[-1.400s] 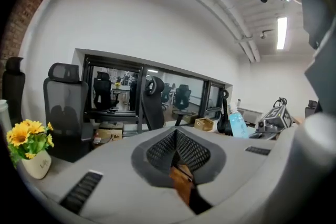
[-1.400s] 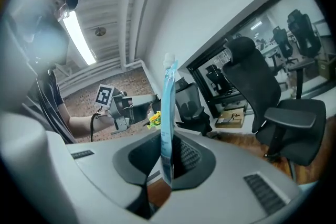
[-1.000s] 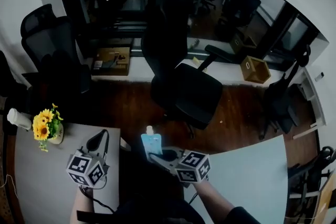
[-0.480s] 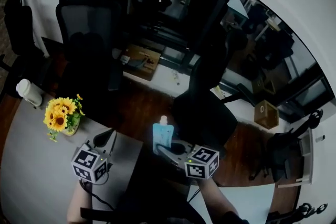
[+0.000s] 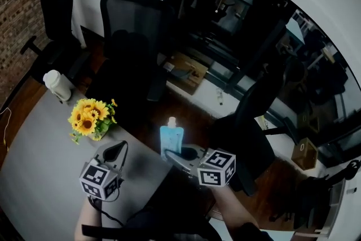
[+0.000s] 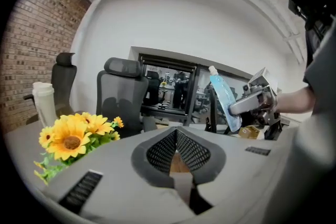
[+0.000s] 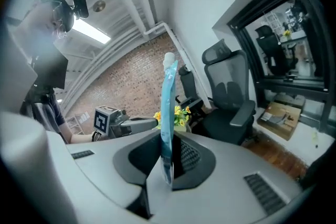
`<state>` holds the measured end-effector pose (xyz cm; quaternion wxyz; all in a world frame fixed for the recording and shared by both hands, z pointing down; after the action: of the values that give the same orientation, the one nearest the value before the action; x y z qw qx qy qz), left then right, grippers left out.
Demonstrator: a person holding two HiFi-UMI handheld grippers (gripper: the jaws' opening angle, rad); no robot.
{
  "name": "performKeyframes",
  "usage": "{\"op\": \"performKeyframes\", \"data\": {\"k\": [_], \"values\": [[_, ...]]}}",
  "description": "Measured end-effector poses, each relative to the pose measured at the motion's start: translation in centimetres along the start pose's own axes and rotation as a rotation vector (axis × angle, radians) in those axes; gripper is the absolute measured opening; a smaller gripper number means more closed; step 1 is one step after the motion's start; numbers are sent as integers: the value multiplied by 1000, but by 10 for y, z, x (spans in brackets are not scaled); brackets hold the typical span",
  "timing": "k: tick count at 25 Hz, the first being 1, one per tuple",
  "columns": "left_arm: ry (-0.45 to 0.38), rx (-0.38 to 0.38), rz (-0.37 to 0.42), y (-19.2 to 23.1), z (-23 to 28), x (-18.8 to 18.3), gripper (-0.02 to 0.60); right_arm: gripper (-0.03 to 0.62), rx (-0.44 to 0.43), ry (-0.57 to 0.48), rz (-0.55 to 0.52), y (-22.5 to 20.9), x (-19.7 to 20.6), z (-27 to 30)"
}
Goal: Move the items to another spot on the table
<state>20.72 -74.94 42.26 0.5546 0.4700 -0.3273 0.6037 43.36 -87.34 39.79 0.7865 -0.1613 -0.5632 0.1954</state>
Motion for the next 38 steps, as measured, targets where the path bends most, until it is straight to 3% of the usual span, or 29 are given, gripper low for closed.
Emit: {"op": "performKeyframes", "data": {"k": [7, 13, 20, 25, 31, 38], "values": [[97, -191, -8, 19, 7, 1, 6, 41, -263, 195, 32, -44, 3, 88], [141, -327, -38, 24, 5, -4, 7, 43, -414, 495, 67, -67, 27, 123], [269, -437, -41, 21, -7, 25, 6, 46, -450, 774, 103, -81, 59, 171], [273, -496, -160, 11, -21, 53, 7, 49, -468, 980, 133, -81, 91, 191], [241, -579, -261, 8, -45, 68, 6, 54, -451, 1051, 181, -83, 108, 207], [269, -584, -244, 6, -47, 75, 7, 58, -431, 1040, 163, -86, 112, 216]]}}
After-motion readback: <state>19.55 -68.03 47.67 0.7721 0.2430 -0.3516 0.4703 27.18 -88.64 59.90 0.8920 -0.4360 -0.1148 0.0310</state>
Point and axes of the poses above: the fingertips, and each gripper's own axes: z forward along the fingers, y to its left, x out of its underside, the point moved 9 cm from there along -z, backward along the fingers, and after that the axes turned 1 degree about z, right-handed, at the moved point
